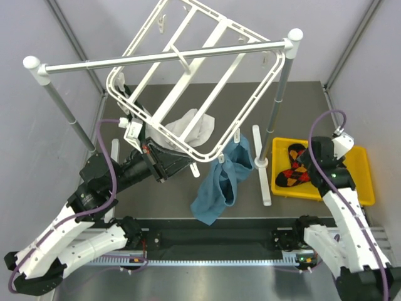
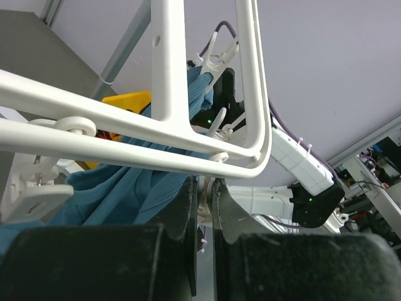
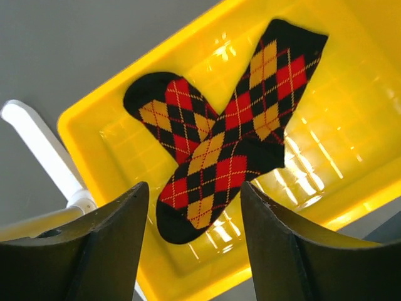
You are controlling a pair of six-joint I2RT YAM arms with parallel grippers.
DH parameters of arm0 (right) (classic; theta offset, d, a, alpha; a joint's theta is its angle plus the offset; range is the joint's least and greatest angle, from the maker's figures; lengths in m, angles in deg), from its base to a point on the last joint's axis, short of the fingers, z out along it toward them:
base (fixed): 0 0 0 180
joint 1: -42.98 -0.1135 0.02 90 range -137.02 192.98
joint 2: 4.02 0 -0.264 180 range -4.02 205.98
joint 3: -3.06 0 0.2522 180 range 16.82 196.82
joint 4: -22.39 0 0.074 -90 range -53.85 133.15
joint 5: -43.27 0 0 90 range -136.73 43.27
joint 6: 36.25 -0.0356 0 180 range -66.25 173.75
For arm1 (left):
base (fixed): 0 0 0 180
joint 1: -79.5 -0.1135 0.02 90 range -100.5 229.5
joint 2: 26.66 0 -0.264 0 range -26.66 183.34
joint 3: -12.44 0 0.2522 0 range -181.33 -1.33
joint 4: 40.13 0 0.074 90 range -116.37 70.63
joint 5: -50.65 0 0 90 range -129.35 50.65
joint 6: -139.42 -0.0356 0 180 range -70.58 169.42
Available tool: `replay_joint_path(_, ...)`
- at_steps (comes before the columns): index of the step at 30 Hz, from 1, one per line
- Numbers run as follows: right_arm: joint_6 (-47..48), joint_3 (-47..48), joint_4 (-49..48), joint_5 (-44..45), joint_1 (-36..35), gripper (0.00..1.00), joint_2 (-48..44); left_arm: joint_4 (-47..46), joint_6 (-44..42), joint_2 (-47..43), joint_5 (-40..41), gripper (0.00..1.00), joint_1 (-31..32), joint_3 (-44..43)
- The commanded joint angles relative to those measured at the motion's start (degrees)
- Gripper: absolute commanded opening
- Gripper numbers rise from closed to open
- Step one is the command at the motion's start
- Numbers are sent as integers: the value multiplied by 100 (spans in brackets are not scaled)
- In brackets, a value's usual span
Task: Clip the socks to the hanger
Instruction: Pick up the sock from the bin.
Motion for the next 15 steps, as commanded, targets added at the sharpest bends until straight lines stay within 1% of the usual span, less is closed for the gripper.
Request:
replay_joint_path(1,283,-223,-647,-1679,595,59,460,208,-129,93,123,0,7,-181)
replay_joint_path(2,213,-258,-603,-1732,605,59,705,208,-129,93,123,0,-2,-181)
replay_joint_path(4,-25,-442,-611,-1838,605,57,822,208,-138,137,88,0,-2,-207)
replay_joint_path(10,-482,-1039,-1085,-1908,605,57,717,208,-121,50,35,0,-2,-181)
replay_joint_path(13,-719,-1295,-1260,-1935,605,56,830,208,-103,-29,97,0,-2,-137)
replay_joint_path(15,-877,-1383,-1384,-1804,605,57,1041,226,-94,-47,45,0,7,-163)
